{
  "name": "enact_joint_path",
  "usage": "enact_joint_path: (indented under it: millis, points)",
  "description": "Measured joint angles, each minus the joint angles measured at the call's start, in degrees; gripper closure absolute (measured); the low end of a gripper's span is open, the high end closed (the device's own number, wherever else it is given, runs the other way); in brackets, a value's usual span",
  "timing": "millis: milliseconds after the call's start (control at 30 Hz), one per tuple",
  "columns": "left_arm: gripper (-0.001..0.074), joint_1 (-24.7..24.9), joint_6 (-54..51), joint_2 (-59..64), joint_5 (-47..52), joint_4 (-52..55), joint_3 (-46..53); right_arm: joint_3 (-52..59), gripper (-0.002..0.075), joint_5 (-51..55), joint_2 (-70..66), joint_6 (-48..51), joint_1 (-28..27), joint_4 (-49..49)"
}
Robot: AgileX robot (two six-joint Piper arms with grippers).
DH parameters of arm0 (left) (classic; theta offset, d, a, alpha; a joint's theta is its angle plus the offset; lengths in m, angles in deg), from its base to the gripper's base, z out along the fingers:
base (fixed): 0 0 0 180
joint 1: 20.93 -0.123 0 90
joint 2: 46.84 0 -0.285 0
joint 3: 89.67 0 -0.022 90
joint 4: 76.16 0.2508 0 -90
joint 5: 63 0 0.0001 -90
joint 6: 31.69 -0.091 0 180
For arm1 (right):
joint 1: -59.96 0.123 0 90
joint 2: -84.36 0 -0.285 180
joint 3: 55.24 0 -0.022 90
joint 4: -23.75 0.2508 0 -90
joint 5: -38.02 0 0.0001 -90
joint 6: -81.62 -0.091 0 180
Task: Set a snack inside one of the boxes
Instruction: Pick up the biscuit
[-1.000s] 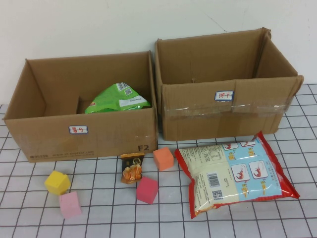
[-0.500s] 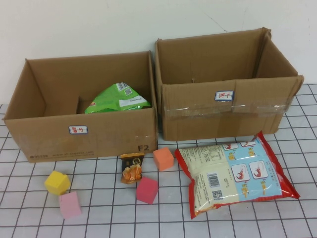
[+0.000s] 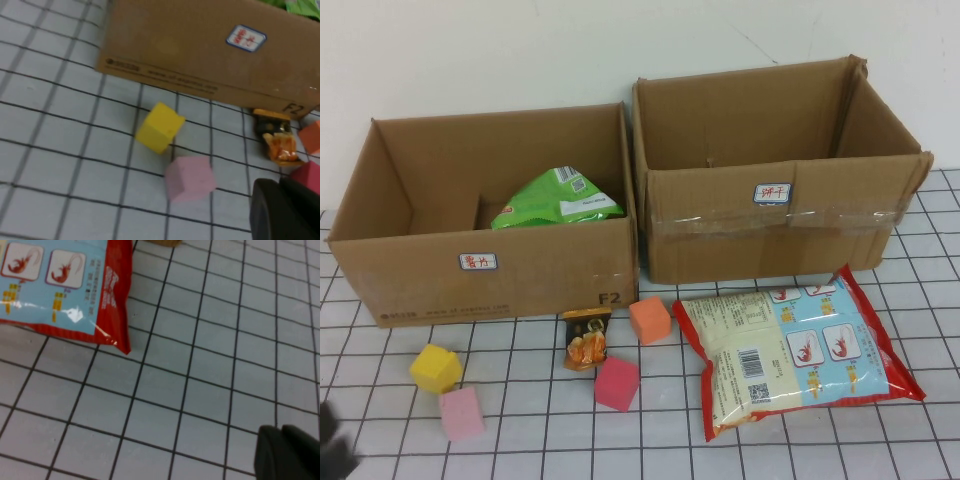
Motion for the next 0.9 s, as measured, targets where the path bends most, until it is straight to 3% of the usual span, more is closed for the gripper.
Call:
enact_joint_path:
  millis: [200, 467, 600, 700, 833, 900]
  points:
    - [0.0736, 4.19, -12.41, 19.65, -7.35, -10.47, -6.72, 0.0, 0.0725, -0.58, -2.54, 5.77, 0.0, 4.74]
    - [0.0736, 15.85, -15.64, 44.15, -9.39, -6.64, -20.74, 0.0, 0.0725, -0.47, -2.54, 8.04, 0.0, 6.73]
    - [0.0708, 18.18, -13.87, 53.55, -9.0, -5.48, -25.37, 0.0, 0.0725, -0.36, -2.54, 9.79, 0.0, 6.73]
    - [0.0577, 18.52, -13.63, 58.6, -8.52, -3.61, -28.6, 0.0, 0.0725, -0.12, -2.54, 10.12, 0.0, 6.73]
    - [0.0253, 18.61, -13.55, 63.09, -7.25, -2.6, -32.58, 0.0, 0.0725, 0.36, -2.54, 10.25, 0.0, 7.03]
    - [0.0141, 18.61, -13.55, 64.64, -6.38, -2.49, -34.4, 0.0, 0.0725, 0.46, -2.54, 10.25, 0.0, 7.14]
